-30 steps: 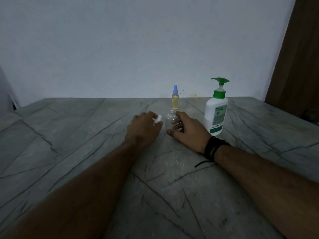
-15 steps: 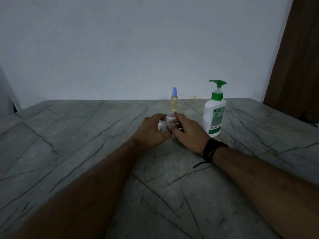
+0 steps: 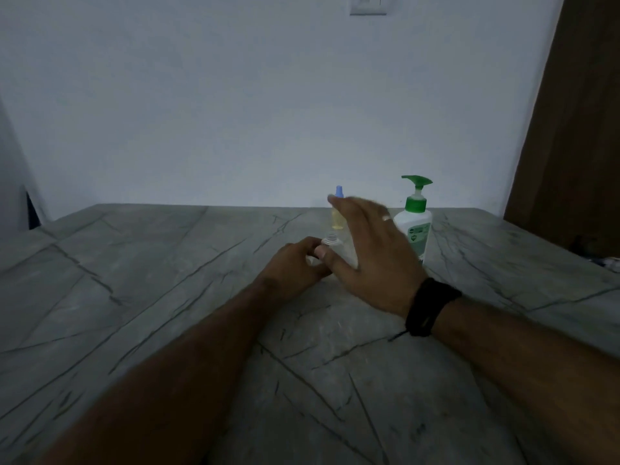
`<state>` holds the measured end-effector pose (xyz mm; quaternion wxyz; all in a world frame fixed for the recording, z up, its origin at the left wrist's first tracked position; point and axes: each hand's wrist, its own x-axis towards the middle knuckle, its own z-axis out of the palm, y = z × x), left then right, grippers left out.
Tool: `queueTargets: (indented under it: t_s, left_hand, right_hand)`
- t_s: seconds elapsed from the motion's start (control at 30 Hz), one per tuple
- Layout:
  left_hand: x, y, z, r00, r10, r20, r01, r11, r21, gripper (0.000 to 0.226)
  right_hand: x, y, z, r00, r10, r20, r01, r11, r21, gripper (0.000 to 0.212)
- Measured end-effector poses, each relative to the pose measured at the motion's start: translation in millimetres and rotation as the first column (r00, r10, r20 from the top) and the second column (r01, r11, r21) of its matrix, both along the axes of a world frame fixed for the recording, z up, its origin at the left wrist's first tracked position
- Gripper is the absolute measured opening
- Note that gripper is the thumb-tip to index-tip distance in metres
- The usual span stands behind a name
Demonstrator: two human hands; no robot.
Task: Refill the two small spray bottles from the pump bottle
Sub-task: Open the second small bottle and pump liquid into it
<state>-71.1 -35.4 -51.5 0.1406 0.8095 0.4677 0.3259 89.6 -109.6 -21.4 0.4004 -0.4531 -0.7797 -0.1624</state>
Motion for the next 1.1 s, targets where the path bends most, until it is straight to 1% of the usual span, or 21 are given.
queueTargets:
  t_s: [0.07,0.1,0.13,0.17,0.2,0.3,0.4,0.47,0.53,0.63,0.83,0.87,0.97,1.03,1.1]
  left_hand:
    - [-1,2,-1,1.000,0.012,0.015,-0.011,1.000,-0.024,0.051]
    - [-1,2,-2,1.000,0.023,0.019,-0.022,0.999,-0.036,0.054]
    - [-1,3,-2,0.999,0.032,0.024,-0.031,0.999,-0.042,0.056]
    - [-1,3,-3,0.999,0.036,0.029,-0.034,0.998,-0.047,0.057]
    - [-2,2,-2,0.999,0.036,0.034,-0.034,0.998,-0.049,0.057]
    - [-2,2,-2,0.999,0.030,0.034,-0.029,0.999,-0.039,0.058]
    - [-4,4,-4,0.999,0.021,0.037,-0.019,0.999,-0.038,0.059]
    - [-4,6,-5,0.999,0.015,0.039,-0.014,0.999,-0.042,0.060]
    - [-5,7,-6,0.999,0.009,0.040,-0.008,0.999,-0.035,0.061]
    - [-4,9,-5,0.999,0.001,0.033,0.000,0.999,-0.033,0.063]
    - [-3,10,-6,1.000,0.000,0.027,0.000,1.000,-0.030,0.062]
    - [-2,11,-6,1.000,0.000,0.026,0.000,0.999,-0.032,0.063]
    - [-1,11,-5,1.000,-0.001,0.018,0.001,0.999,-0.034,0.063]
    - [-1,11,-6,1.000,0.003,0.013,-0.002,0.999,-0.033,0.063]
    - [0,11,-6,1.000,0.006,0.009,-0.006,1.000,-0.030,0.061]
  right_hand:
    - [12,-6,20,0.998,-0.046,0.038,0.039,0.984,0.175,0.075]
    - [20,-7,29,0.997,-0.074,0.024,0.066,0.971,0.232,0.077]
    - [29,-5,36,0.995,-0.099,-0.010,0.098,0.960,0.261,0.082]
    - [38,-2,42,0.991,-0.122,-0.060,0.133,0.957,0.256,0.087]
    - [47,2,44,0.983,-0.140,-0.120,0.164,0.962,0.216,0.095]
    - [71,14,35,0.935,-0.184,-0.304,0.185,0.982,-0.023,0.119]
    - [85,27,14,0.889,-0.220,-0.401,0.157,0.970,-0.183,0.130]
    - [89,36,0,0.865,-0.219,-0.451,0.120,0.964,-0.238,0.130]
    - [91,42,-8,0.843,-0.191,-0.502,0.067,0.964,-0.256,0.125]
    - [89,47,-10,0.834,-0.134,-0.535,0.011,0.974,-0.227,0.117]
    - [72,60,-9,0.805,-0.064,-0.590,-0.044,0.985,-0.167,0.110]
    - [68,62,-8,0.814,-0.076,-0.576,-0.027,0.986,-0.167,0.108]
    - [57,66,-6,0.873,-0.131,-0.471,0.068,0.987,-0.148,0.105]
    - [53,69,-6,0.884,-0.175,-0.433,0.116,0.981,-0.158,0.111]
    - [50,73,-7,0.884,-0.180,-0.431,0.115,0.978,-0.172,0.110]
